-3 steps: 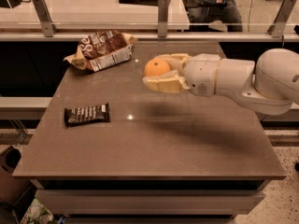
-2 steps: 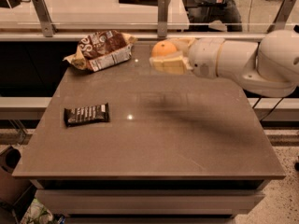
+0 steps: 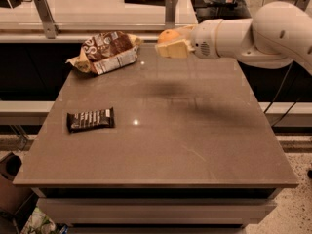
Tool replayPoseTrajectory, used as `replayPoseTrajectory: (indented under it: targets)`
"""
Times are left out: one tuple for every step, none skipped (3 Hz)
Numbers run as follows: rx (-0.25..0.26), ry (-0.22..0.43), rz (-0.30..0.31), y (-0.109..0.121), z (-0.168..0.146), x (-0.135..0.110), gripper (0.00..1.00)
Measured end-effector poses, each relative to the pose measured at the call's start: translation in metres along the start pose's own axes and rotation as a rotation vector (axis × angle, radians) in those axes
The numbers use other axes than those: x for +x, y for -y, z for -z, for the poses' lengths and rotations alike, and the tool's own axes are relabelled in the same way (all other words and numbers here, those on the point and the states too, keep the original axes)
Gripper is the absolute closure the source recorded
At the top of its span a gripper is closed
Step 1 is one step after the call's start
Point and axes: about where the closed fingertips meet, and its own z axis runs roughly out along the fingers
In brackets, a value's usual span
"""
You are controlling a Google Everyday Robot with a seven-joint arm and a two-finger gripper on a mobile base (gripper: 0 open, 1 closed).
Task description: Move orange near brown chip bag
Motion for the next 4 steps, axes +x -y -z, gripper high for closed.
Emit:
replayPoseTrajectory:
  targets:
    - [-0.03,0.0,-0.033,0.028,-0.036,0.006,1.0]
    - [-0.07,0.011,-0.073,0.045,-0.083,0.02,1.0]
    - [-0.093,0.002,-0.115,0.045,-0.118,0.041,1.0]
    - [-0.092,-0.01,-0.16,0.032,-0.134,0.065,1.0]
